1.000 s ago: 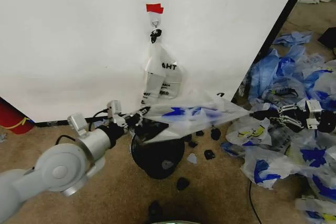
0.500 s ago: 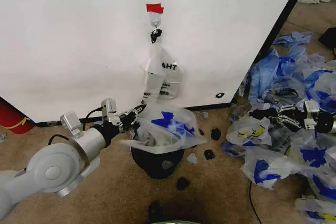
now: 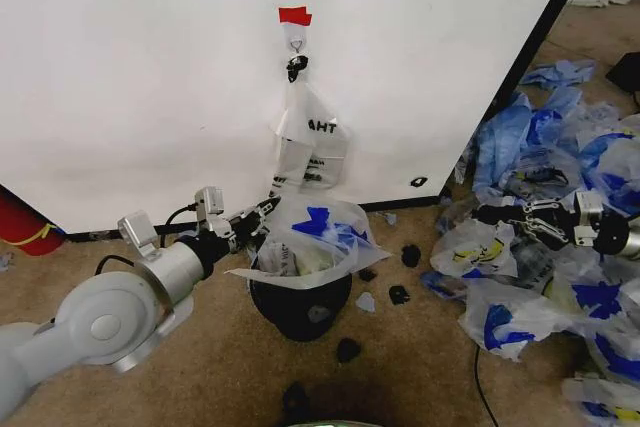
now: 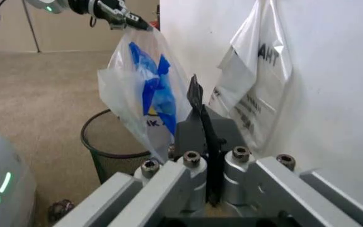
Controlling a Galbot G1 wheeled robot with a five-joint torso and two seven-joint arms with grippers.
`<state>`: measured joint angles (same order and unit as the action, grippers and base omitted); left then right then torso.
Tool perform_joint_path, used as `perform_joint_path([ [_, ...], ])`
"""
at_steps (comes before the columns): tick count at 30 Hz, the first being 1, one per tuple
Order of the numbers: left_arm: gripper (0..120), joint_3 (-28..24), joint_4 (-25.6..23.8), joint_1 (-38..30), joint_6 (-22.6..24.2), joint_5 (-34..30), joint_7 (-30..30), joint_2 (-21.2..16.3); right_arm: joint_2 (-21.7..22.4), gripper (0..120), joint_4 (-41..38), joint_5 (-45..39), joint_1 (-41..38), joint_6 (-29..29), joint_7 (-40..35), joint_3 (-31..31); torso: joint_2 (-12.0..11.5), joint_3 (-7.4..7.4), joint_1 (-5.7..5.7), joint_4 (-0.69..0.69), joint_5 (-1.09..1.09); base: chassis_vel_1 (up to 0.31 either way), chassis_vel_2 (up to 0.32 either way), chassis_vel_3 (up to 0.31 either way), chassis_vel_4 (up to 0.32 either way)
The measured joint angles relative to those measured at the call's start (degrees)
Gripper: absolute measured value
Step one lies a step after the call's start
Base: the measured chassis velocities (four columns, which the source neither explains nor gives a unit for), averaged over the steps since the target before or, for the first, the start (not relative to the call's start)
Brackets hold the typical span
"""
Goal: Pick up the garbage bag from the wall and place it over the trash bin.
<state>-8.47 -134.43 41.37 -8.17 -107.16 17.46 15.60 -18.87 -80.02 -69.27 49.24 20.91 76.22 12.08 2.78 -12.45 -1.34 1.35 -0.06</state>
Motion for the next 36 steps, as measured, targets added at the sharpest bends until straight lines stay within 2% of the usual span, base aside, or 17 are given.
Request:
perform_joint_path([
  [4, 0, 0.42, -0.23, 0.4, 0.0, 0.0, -0.01, 0.02, -0.19, 0, 0.16, 0.0, 0.63, 0.87, -1.28, 0.26, 0.0, 0.0, 0.0, 0.0, 0.0, 0.0, 0.0, 0.0, 0.0],
  [7, 0, 0.99, -0.25, 0.52, 0.0, -0.01, -0.01, 0.07, -0.55, 0, 0.29, -0.62, 1.31, 3.04, -5.49, 0.38, 0.0, 0.0, 0.0, 0.0, 0.0, 0.0, 0.0, 0.0, 0.0],
  [10, 0, 1.86, -0.37, 0.53, -0.02, -0.5, 0.0, 0.13, -0.83, 10, 0.09, -6.36, 2.65, 1.84, -9.68, 0.45, 0.0, 0.0, 0.0, 0.0, 0.0, 0.0, 0.0, 0.0, 0.0],
  [11, 0, 1.86, -0.37, 0.53, -0.02, -0.5, 0.0, 0.13, -0.83, 10, 0.09, -6.36, 2.65, 1.84, -9.68, 0.45, 0.0, 0.0, 0.0, 0.0, 0.0, 0.0, 0.0, 0.0, 0.0],
  [13, 0, 2.31, -0.42, 0.4, -0.04, -0.84, 0.02, 0.18, -1.04, 20, 0.65, -9.75, 2.91, 0.47, -10.63, 0.36, 0.0, 0.0, 0.0, 0.0, 0.0, 0.0, 0.0, 0.0, 0.0],
  [14, 0, 2.38, -0.42, 0.37, -0.04, -0.91, 0.02, 0.18, -1.09, 20, 0.81, -10.22, 2.91, 0.16, -10.67, 0.35, 0.0, 0.0, 0.0, 0.0, 0.0, 0.0, 0.0, 0.0, 0.0],
  [16, 0, 2.89, -0.49, 0.39, -0.06, -1.23, 0.04, 0.18, -1.35, 31, 1.25, -11.83, 2.94, -0.48, -11.73, 0.33, 0.0, 0.0, 0.0, 0.0, 0.01, 0.0, 0.0, 0.0, 0.0],
  [18, 0, 2.89, -0.49, 0.39, -0.06, -1.23, 0.04, 0.18, -1.35, 31, 1.25, -11.83, 2.94, -0.48, -11.73, 0.33, 0.0, 0.0, 0.0, 0.0, 0.01, 0.0, 0.0, 0.0, 0.0],
  [19, 0, 3.1, -0.68, 0.74, -0.07, -1.27, 0.04, -0.02, -1.68, 40, 1.87, -11.72, 2.82, 0.0, -12.14, 0.33, 0.0, 0.0, 0.0, 0.0, 0.0, 0.0, 0.0, 0.0, 0.0],
  [22, 0, 3.32, -1.01, 1.24, -0.12, -1.25, 0.05, -0.19, -1.95, 54, 2.91, -9.35, 2.61, 1.67, -12.16, 0.33, 0.0, 0.0, 0.0, -0.01, 0.0, 0.0, 0.0, 0.0, 0.0],
  [26, 0, 3.4, -1.16, 1.26, -0.17, -1.22, 0.05, 0.0, -2.32, 63, 3.65, -6.35, 2.29, 3.61, -12.49, 0.39, 0.0, 0.0, 0.0, 0.0, 0.0, 0.0, 0.0, 0.0, 0.0],
  [29, 0, 3.55, -1.23, 0.95, -0.25, -1.24, 0.13, 0.28, -2.9, 80, 3.91, -3.62, 2.35, 5.45, -12.02, 0.51, 0.0, 0.0, 0.0, 0.0, -0.01, 0.0, 0.0, 0.0, 0.0],
  [31, 0, 3.61, -1.24, 0.94, -0.26, -1.24, 0.14, 0.28, -3.03, 84, 3.68, -4.09, 2.54, 5.12, -11.55, 0.5, 0.0, 0.0, 0.0, 0.0, -0.01, 0.0, 0.0, 0.0, 0.0],
  [33, 0, 4.06, -1.32, 0.93, -0.29, -1.32, 0.17, 0.26, -3.26, 92, 1.1, -8.83, 3.85, 2.76, -11.38, 0.07, 0.0, 0.0, 0.0, 0.01, -0.01, 0.0, 0.0, 0.0, 0.0],
  [36, 0, 5.46, -1.45, 0.91, -0.32, -2.28, 0.19, -0.01, -4.17, 100, -6.32, -18.88, 6.55, -0.52, -17.69, -1.87, 0.0, 0.0, 0.0, 0.0, -0.02, 0.0, 0.0, 0.0, 0.0],
])
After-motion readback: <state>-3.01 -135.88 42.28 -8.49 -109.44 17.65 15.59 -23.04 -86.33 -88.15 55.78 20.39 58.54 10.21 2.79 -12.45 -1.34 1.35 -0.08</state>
